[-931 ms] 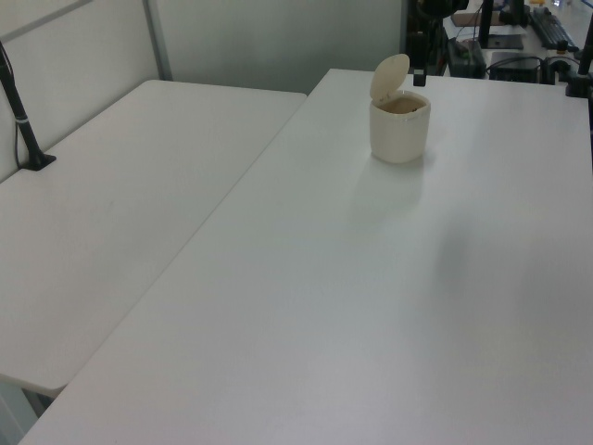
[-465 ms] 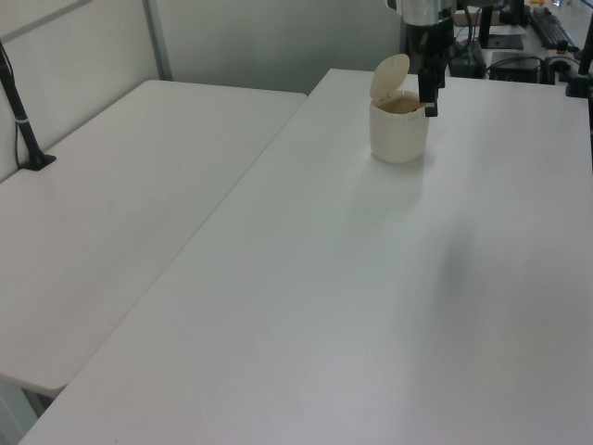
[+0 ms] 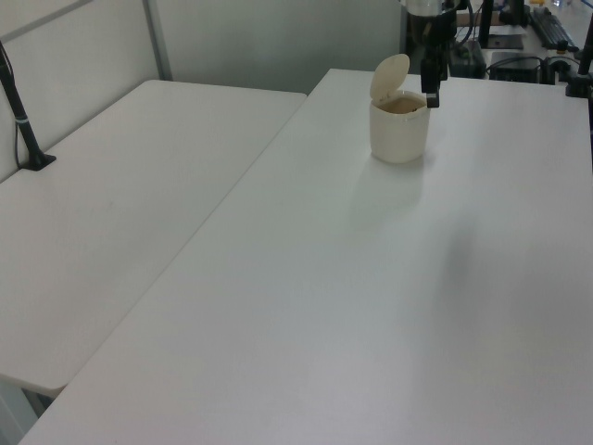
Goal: Close the trash bin
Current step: 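Move the gripper from its start pose toward the cream trash bin, then lower the gripper behind the open lid of the cream bin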
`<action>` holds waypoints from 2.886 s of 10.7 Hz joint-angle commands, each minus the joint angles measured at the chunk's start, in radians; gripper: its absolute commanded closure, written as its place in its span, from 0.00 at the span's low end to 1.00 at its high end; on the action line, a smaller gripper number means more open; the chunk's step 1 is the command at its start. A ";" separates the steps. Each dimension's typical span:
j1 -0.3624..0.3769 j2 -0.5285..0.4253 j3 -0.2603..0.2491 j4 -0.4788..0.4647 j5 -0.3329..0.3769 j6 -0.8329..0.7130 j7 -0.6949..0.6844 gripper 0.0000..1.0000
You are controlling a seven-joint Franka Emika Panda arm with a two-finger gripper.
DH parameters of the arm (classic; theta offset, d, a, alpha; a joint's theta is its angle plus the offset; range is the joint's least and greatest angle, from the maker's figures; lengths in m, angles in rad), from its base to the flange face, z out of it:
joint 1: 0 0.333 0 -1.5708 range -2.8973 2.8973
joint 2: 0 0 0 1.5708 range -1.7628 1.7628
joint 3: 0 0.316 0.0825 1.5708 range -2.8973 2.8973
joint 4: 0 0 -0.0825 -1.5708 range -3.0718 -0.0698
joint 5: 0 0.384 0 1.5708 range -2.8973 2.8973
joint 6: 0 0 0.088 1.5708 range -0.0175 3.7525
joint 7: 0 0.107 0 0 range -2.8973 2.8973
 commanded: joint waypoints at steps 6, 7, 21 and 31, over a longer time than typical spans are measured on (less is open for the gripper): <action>-0.082 -0.041 -0.007 0.022 0.133 0.041 -0.124 0.30; -0.097 -0.044 -0.007 0.024 0.136 0.041 -0.124 0.37; -0.304 -0.017 -0.016 0.077 0.119 0.366 0.037 0.98; -0.444 0.204 -0.025 0.074 0.122 0.816 0.049 0.97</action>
